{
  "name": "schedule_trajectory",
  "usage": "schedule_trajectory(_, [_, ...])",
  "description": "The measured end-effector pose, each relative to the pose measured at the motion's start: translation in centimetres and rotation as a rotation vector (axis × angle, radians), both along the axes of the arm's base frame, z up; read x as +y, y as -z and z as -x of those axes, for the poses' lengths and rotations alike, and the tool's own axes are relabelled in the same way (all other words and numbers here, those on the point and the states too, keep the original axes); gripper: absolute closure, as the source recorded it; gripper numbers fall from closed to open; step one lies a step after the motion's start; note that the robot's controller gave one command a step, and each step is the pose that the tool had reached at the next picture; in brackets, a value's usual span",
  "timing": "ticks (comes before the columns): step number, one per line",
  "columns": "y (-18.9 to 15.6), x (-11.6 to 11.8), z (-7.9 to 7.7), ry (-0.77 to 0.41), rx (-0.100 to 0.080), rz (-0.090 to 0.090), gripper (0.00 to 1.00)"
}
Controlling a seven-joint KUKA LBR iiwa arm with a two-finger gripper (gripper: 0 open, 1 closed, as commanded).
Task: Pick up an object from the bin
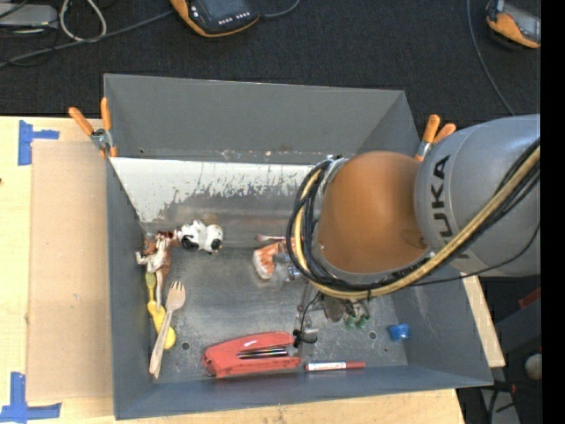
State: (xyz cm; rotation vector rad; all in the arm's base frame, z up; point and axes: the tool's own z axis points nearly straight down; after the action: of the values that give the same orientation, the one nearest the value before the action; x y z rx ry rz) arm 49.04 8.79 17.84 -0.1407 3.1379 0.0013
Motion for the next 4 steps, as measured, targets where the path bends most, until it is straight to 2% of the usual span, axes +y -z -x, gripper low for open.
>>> schedule_trajectory(1, [2.0,3.2,1.9,-0.144,-0.001,-0.001,0.00])
schedule_trajectory(2, [3.7,3.8,1.9,-0.215,0.006,0.002,0.00])
schedule_trajectory(3, [10.6,3.7,1.4,-0.193,-0.025,-0.002,0.00])
schedule_trajectory(4, [10.7,4.3,1.4,-0.254,-0.016,0.000,1.00])
